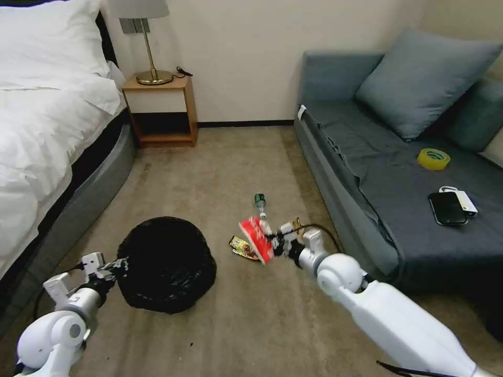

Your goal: Pick up the trash bin, then pick up the garbage on the floor and place it into the trash bin.

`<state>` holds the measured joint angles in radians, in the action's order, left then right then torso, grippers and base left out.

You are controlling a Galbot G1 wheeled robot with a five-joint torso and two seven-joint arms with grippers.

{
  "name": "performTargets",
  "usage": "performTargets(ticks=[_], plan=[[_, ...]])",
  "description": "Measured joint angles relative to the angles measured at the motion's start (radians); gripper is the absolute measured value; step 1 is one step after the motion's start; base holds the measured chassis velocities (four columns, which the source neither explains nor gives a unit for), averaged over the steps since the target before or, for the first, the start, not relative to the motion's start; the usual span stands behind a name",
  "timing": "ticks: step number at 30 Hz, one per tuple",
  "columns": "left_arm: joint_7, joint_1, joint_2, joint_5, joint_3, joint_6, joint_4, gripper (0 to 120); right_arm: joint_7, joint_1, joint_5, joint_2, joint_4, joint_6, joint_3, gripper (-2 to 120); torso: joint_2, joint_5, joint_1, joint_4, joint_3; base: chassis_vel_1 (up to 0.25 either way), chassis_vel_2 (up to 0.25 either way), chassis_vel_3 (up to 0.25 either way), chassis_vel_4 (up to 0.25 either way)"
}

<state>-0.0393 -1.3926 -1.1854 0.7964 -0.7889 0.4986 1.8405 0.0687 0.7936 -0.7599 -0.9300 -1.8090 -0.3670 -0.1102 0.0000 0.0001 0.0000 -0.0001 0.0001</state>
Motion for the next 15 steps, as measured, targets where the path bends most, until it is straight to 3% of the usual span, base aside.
performTargets(ticks=[6, 15], plan=[[0.007, 0.056, 0.0, 0.01, 0.066, 0.036, -0.032, 4, -0.004, -0.001, -0.048, 0.042, -0.108, 0.038, 0.039, 0, 0.0, 0.0, 0.0, 0.0, 0.0, 0.0, 0.0, 0.0, 0.0], [0.041, 0.144, 0.001, 0.102, 0.148, 0.105, -0.071, 4, -0.064, -0.059, -0.044, 0.092, -0.207, 0.079, 0.008, 0, 0.0, 0.0, 0.0, 0.0, 0.0, 0.0, 0.0, 0.0, 0.0]])
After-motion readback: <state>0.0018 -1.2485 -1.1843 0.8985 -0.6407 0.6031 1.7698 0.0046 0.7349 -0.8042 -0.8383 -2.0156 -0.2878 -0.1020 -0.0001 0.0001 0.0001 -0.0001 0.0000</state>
